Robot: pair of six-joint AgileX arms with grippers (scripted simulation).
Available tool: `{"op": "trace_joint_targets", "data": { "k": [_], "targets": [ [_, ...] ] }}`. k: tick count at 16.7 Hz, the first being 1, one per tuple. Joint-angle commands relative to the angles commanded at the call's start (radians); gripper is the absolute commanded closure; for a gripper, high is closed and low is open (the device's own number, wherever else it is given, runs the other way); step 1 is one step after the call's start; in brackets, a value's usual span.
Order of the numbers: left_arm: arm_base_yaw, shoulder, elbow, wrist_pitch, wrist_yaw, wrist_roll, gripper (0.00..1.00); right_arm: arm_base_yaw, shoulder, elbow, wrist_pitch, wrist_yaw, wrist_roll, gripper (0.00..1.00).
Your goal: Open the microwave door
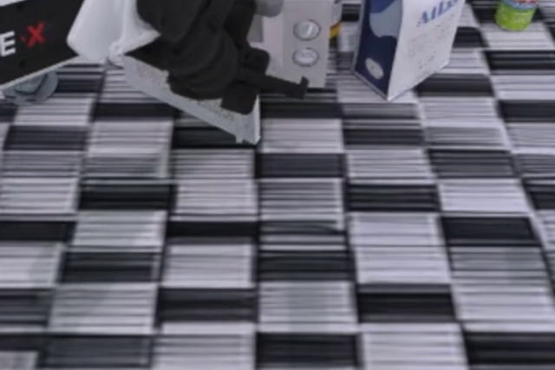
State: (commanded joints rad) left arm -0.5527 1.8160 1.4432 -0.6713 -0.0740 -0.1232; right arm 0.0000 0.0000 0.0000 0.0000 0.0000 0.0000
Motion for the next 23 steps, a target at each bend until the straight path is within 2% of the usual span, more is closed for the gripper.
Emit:
{"op": "trace_joint_targets", "data": {
  "k": [8,16,23],
  "targets": [
    [-0.004,0.001,-0.004,0.001,0.008,-0.001,1.00,0.000,0.000,0.000,0.000,0.000,0.000,0.00],
    [0.041,-0.077,-0.095,0.022,0.080,0.137,1.00,0.000,0.000,0.000,0.000,0.000,0.000,0.00],
    [0.041,-0.077,-0.095,0.022,0.080,0.137,1.00,0.000,0.000,0.000,0.000,0.000,0.000,0.00]
  ]
}}
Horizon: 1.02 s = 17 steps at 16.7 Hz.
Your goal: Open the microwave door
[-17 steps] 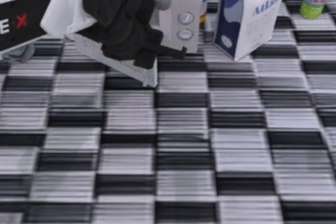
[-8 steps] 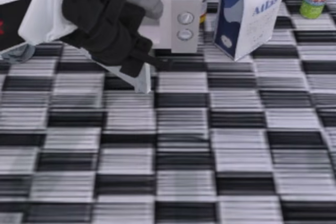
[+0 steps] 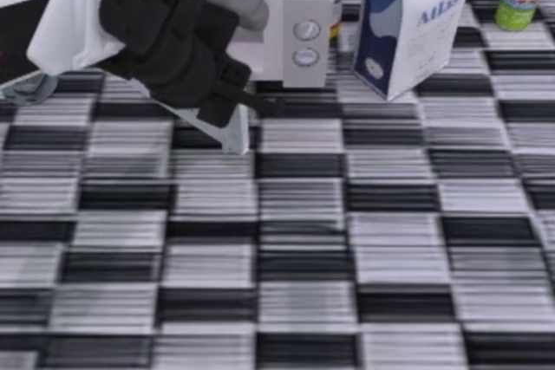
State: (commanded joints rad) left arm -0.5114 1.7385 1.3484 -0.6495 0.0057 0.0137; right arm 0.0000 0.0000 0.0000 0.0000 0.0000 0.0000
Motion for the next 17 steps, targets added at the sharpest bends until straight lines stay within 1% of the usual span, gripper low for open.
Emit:
{"op": "trace_joint_targets", "data": {
  "k": [17],
  "targets": [
    [0.000,0.000,0.000,0.000,0.000,0.000,1.00,0.000,0.000,0.000,0.000,0.000,0.000,0.00]
  ]
}}
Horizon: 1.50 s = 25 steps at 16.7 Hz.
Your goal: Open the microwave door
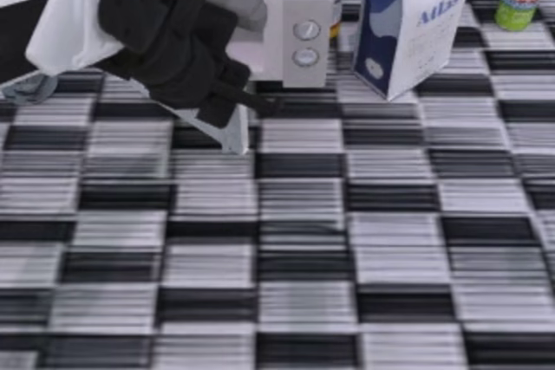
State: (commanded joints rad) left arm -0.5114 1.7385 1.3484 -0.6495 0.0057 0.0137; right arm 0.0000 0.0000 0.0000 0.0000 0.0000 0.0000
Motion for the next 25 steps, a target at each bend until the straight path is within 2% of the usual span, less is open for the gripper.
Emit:
{"op": "trace_joint_targets", "data": {
  "k": [3,10,25],
  "targets": [
    [0.001,-0.006,-0.008,0.002,0.014,0.011,1.00,0.000,0.000,0.000,0.000,0.000,0.000,0.00],
    [0.054,-0.066,-0.075,0.000,0.088,0.151,1.00,0.000,0.000,0.000,0.000,0.000,0.000,0.00],
    [0.054,-0.066,-0.075,0.000,0.088,0.151,1.00,0.000,0.000,0.000,0.000,0.000,0.000,0.00]
  ]
}}
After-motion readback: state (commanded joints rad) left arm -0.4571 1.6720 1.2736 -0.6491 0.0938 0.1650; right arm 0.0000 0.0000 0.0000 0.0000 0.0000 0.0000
